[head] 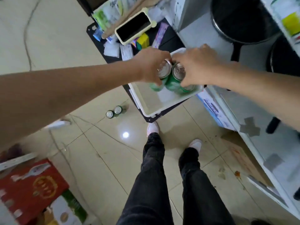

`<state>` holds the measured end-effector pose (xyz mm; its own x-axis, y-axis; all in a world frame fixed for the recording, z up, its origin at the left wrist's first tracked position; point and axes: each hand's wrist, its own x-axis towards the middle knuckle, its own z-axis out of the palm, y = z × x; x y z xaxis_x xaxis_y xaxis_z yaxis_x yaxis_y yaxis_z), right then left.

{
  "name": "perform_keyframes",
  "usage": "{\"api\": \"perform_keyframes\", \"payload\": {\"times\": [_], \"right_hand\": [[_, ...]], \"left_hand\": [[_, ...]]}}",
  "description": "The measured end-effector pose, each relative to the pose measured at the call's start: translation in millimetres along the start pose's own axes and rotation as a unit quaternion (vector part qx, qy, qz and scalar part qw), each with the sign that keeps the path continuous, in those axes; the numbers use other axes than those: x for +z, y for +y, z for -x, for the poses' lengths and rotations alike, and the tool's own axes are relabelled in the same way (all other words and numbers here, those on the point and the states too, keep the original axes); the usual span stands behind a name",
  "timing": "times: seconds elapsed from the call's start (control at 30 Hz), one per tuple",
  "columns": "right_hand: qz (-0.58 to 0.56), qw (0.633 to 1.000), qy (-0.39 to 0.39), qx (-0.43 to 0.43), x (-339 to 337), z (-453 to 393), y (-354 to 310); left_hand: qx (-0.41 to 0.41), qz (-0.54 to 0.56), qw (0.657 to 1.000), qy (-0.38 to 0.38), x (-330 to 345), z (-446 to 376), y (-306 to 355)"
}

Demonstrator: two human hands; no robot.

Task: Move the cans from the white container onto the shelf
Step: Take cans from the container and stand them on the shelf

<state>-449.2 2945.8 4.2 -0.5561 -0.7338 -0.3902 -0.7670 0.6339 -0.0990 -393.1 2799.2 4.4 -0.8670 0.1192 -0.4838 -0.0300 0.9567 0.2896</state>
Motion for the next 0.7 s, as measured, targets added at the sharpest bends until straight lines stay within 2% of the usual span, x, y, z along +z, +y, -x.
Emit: {"api": "perform_keyframes", "payload": {"times": [0.17,0.37,0.5,0.7], "right_hand": [[-0.050,0.997,0.050,0.040,-120,122,28],[-0.134,0.971,0.117,0.161,-208,300,83],[-0.154,0.945,0.140,0.252,-218,401,129],[-0.179,0.890,0.161,0.387,-162,493,186]], "left_hand": [[0.095,-0.090,0.991,0.012,-121,59,101],[0.227,-0.060,0.972,0.005,-220,96,255],[0.312,-0.037,0.949,-0.024,-229,85,365],[0.385,-0.096,0.918,-0.023,-176,51,494]]}}
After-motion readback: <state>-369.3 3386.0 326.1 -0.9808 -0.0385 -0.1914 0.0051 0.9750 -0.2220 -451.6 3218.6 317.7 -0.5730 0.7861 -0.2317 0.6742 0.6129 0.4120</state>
